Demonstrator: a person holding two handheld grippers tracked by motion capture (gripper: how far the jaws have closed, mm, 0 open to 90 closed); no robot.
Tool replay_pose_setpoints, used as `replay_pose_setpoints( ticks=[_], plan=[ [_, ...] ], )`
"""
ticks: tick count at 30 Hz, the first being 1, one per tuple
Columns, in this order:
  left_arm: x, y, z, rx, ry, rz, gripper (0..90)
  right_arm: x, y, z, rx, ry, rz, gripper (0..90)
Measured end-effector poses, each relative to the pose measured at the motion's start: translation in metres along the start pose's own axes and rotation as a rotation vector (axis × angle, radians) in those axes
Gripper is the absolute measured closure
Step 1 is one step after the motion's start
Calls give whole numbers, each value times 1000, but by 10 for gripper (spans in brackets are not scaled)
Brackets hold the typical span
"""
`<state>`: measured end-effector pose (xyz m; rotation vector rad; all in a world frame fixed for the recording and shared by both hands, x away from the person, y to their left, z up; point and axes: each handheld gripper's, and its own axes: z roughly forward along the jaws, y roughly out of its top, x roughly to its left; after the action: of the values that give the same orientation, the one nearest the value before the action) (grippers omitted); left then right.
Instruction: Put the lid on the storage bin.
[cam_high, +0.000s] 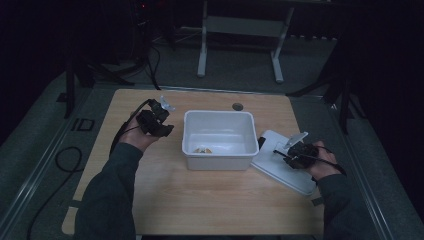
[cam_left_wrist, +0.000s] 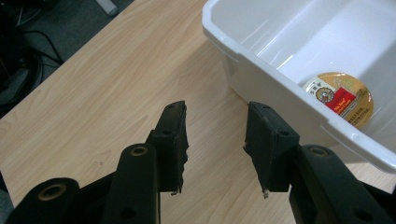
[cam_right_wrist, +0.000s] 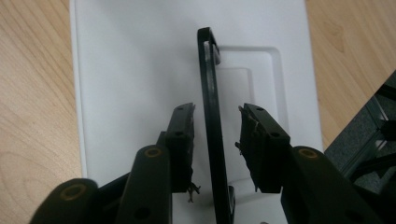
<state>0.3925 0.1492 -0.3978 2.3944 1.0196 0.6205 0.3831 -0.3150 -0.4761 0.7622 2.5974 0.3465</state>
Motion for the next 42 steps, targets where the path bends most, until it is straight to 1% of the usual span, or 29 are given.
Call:
replay_pose_setpoints(
  ticks=[4, 6, 12, 19, 20, 24, 32, 35, 42],
  plan=[
    [2, -2, 0, -1, 3, -5, 583, 1, 4, 2, 14, 1, -18, 684],
    [2, -2, 0, -10, -2, -12, 581, 2, 5, 3, 16, 4, -27, 694],
    [2, -2, 1, -8, -4, -13, 576, 3, 10, 7, 53, -4, -47, 723],
    [2, -2, 0, -11, -5, -14, 570, 4, 13, 7, 73, -5, -64, 760],
    [2, -2, 0, -6, -5, -9, 570, 4, 13, 7, 76, -8, -67, 765],
    [2, -2, 1, -8, -7, -12, 568, 5, 15, 9, 99, -18, -85, 777],
    [2, -2, 0, -11, -9, -14, 566, 6, 19, 12, 123, -21, -97, 816],
    [2, -3, -1, -14, -18, -17, 566, 6, 20, 12, 133, -24, -106, 823],
    [4, -5, 0, -10, -19, -20, 563, 2, 22, 11, 141, -24, -116, 841]
  ],
)
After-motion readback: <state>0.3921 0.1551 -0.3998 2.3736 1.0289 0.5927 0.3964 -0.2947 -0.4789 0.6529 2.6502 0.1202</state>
